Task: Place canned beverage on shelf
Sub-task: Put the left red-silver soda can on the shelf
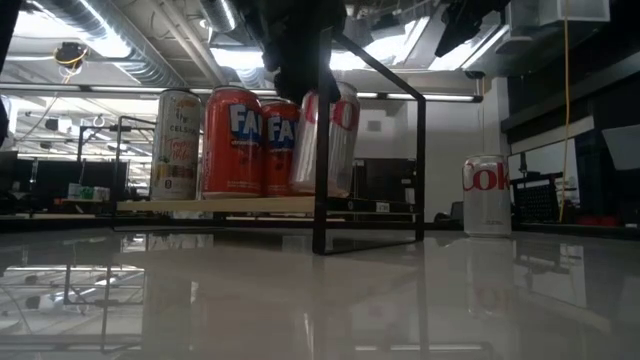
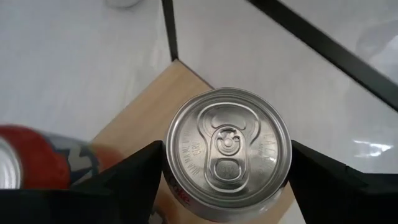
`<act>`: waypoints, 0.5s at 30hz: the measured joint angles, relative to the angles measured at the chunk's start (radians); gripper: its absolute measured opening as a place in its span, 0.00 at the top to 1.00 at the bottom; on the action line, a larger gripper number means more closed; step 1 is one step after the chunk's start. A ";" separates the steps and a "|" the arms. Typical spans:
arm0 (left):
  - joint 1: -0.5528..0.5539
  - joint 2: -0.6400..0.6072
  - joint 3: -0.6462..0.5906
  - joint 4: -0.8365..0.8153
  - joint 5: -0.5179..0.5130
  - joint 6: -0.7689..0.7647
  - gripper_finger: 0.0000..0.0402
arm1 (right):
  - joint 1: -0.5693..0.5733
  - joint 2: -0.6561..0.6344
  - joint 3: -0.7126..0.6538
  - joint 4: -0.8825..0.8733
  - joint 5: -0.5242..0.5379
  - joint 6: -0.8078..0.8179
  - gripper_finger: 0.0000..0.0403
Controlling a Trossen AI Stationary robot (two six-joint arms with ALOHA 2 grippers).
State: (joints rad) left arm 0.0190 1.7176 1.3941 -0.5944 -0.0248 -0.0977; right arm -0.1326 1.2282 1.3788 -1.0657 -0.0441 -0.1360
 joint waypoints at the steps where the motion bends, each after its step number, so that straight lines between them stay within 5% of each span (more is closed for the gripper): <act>1: -0.005 0.000 0.000 -0.006 -0.016 -0.007 0.26 | 0.000 0.000 0.000 0.000 0.000 0.000 0.15; 15: -0.029 0.000 0.000 -0.018 -0.066 -0.084 0.26 | 0.000 0.000 0.000 0.000 0.000 0.000 0.15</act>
State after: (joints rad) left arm -0.0101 1.7176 1.3945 -0.6122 -0.0910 -0.1822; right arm -0.1326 1.2282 1.3788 -1.0657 -0.0441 -0.1360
